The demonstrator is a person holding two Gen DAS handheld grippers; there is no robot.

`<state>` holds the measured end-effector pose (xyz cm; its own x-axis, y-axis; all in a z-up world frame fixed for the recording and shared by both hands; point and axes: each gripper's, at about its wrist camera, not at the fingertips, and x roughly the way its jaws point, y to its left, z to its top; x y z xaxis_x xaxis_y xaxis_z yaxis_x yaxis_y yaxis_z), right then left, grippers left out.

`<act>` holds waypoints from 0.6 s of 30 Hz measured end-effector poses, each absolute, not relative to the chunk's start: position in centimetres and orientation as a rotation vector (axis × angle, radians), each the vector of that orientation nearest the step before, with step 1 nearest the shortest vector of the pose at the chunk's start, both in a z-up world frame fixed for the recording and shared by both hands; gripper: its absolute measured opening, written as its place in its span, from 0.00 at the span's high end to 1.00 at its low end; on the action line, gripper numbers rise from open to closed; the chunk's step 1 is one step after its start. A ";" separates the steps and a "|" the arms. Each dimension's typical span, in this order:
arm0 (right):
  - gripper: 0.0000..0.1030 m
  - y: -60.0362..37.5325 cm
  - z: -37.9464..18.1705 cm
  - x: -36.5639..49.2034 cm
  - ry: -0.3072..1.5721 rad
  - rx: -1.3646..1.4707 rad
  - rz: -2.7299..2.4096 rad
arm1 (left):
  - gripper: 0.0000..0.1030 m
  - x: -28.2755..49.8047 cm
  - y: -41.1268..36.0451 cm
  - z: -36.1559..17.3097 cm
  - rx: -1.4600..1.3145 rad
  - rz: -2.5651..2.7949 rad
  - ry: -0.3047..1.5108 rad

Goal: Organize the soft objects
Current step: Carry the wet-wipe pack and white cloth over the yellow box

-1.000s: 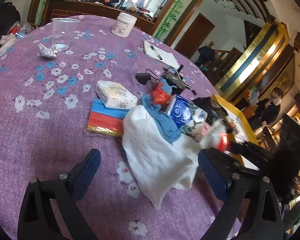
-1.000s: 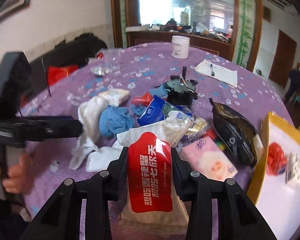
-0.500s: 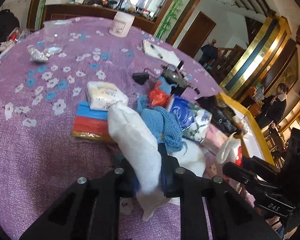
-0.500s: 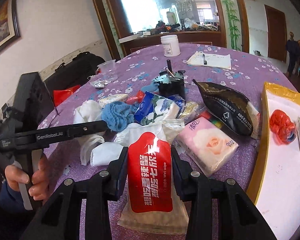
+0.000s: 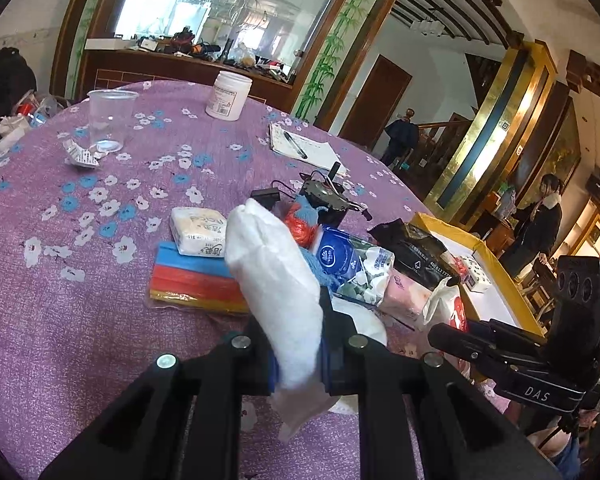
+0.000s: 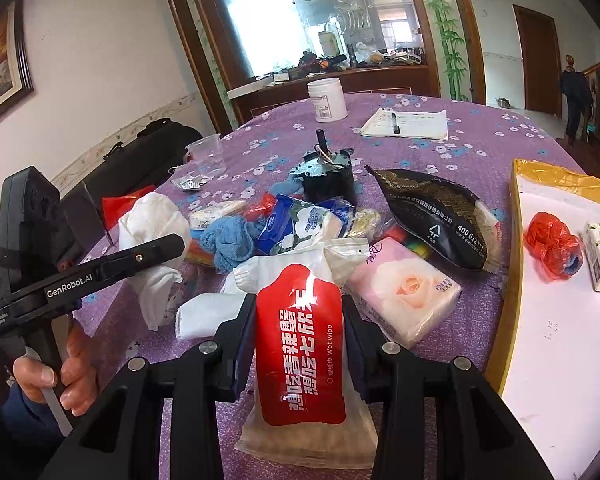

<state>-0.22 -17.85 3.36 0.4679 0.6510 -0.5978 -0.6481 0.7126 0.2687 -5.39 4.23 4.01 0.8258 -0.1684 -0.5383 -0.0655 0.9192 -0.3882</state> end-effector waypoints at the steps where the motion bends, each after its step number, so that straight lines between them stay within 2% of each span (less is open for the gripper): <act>1: 0.58 -17.9 3.4 -0.3 0.731 0.005 0.794 | 0.86 -5.5 4.2 4.1 -0.404 -0.063 0.594; 18: 0.58 -22.2 6.5 -1.1 0.651 0.147 0.795 | 0.86 -5.5 0.0 6.3 -0.357 -0.177 0.600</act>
<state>-1.07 -22.19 6.50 0.5180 0.7035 -0.4866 -0.6158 0.7015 0.3586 -5.48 0.04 6.34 0.8127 -0.2642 -0.5193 0.0591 0.9241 -0.3776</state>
